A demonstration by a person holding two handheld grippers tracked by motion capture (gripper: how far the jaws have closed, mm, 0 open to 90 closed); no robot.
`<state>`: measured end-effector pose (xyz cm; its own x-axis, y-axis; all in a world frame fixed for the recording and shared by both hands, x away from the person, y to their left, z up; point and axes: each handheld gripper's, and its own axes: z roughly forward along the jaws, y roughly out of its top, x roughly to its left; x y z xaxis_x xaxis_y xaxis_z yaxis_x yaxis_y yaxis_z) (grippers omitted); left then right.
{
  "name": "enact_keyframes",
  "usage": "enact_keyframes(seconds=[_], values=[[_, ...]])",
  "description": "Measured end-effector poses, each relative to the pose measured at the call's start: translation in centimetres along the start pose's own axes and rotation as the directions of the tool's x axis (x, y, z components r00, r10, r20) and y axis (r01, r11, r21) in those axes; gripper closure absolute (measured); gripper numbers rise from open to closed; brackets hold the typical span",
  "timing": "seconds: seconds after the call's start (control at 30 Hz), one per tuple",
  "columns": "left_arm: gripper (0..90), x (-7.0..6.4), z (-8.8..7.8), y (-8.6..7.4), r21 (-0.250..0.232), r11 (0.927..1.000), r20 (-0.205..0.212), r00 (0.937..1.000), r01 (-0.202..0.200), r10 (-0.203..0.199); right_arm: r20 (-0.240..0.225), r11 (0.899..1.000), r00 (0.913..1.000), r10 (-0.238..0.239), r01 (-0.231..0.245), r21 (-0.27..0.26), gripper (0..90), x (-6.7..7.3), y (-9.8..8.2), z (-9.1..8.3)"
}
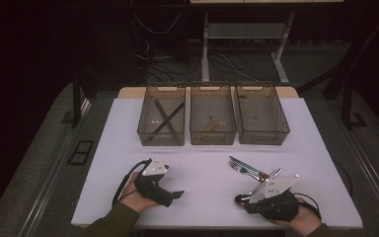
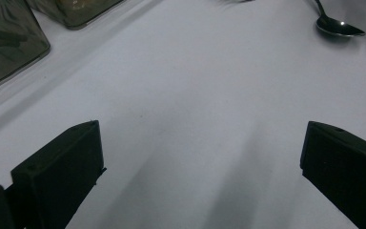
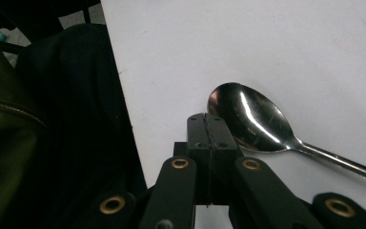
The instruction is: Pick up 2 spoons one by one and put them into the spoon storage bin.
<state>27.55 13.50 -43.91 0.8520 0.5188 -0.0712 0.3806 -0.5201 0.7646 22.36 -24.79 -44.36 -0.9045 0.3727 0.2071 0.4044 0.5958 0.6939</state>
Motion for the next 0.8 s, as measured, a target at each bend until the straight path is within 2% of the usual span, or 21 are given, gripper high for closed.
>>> enact_keyframes(seconds=[0.4,0.8], values=[[0.4,0.2,-0.2,-0.1,-0.004,1.0000,-0.008,1.0000,0.005,-0.005,-0.001,1.000,0.9999,-0.016,0.016,0.006,89.9,-0.3,0.4,0.8],[0.4,0.2,-0.2,-0.1,-0.009,0.9999,-0.005,1.0000,0.007,-0.007,0.017,1.000,0.9997,-0.015,0.015,0.005,89.9,-1.0,1.0,1.5]])
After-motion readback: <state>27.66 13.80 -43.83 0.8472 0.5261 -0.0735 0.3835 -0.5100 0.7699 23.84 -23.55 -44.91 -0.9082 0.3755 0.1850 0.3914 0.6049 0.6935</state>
